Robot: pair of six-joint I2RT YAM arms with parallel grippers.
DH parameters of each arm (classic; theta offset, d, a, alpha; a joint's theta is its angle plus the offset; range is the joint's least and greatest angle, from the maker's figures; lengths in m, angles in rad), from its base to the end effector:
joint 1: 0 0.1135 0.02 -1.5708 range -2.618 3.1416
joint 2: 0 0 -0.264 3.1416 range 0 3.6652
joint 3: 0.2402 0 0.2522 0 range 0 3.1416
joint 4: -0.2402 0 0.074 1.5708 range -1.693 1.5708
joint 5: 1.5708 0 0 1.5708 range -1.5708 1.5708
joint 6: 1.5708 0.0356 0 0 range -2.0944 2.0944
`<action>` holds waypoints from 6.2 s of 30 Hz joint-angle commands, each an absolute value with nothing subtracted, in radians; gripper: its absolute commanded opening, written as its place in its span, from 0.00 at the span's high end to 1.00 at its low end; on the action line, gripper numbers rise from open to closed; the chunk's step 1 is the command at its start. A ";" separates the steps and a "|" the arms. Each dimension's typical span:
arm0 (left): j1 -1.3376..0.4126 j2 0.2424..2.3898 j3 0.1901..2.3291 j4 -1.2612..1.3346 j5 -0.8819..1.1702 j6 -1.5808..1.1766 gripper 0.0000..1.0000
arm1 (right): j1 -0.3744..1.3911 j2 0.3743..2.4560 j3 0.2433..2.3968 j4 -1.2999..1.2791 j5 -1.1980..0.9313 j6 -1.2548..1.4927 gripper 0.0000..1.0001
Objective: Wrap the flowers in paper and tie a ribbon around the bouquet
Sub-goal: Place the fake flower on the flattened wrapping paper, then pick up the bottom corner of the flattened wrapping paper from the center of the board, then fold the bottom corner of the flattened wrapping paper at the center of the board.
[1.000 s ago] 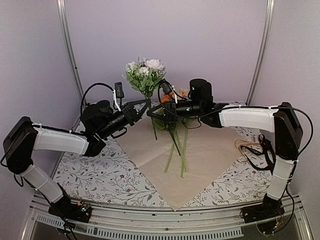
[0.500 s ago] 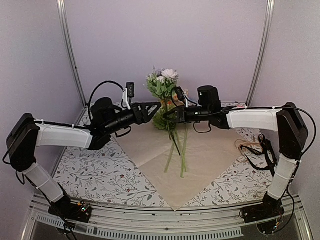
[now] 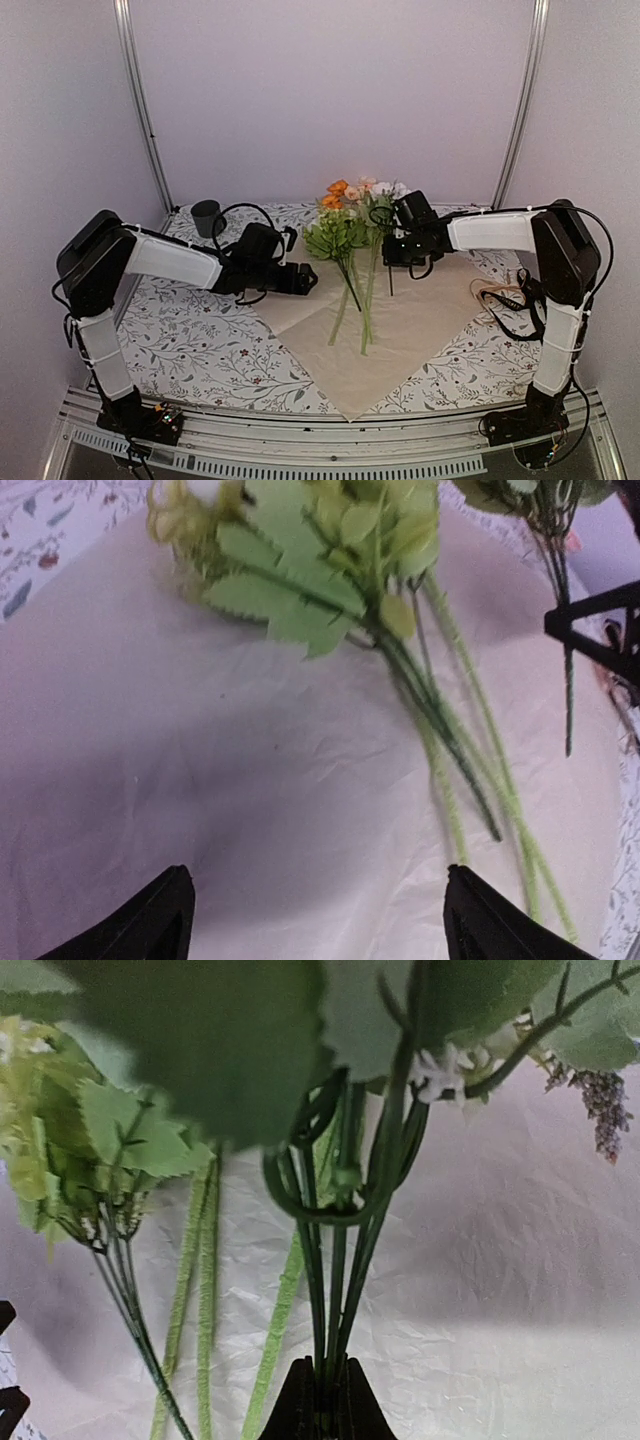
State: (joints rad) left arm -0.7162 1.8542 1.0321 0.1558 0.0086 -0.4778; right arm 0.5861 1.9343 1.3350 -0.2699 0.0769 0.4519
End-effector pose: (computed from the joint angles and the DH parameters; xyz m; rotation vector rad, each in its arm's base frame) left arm 0.2945 -0.2567 0.1606 0.2807 2.3025 -0.6418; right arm 0.3520 0.2304 0.1880 -0.1310 2.4680 0.3660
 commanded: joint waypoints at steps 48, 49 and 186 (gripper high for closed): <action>-0.986 1.514 0.801 0.114 0.337 0.280 0.29 | 0.545 1.717 1.154 -0.559 -0.447 0.217 0.47; -1.025 1.503 0.784 0.097 0.347 0.321 0.28 | 0.553 1.720 1.145 -0.554 -0.457 0.226 0.47; -0.801 1.957 1.253 0.181 0.418 0.394 0.88 | 0.545 1.733 0.795 0.090 -0.943 0.243 0.99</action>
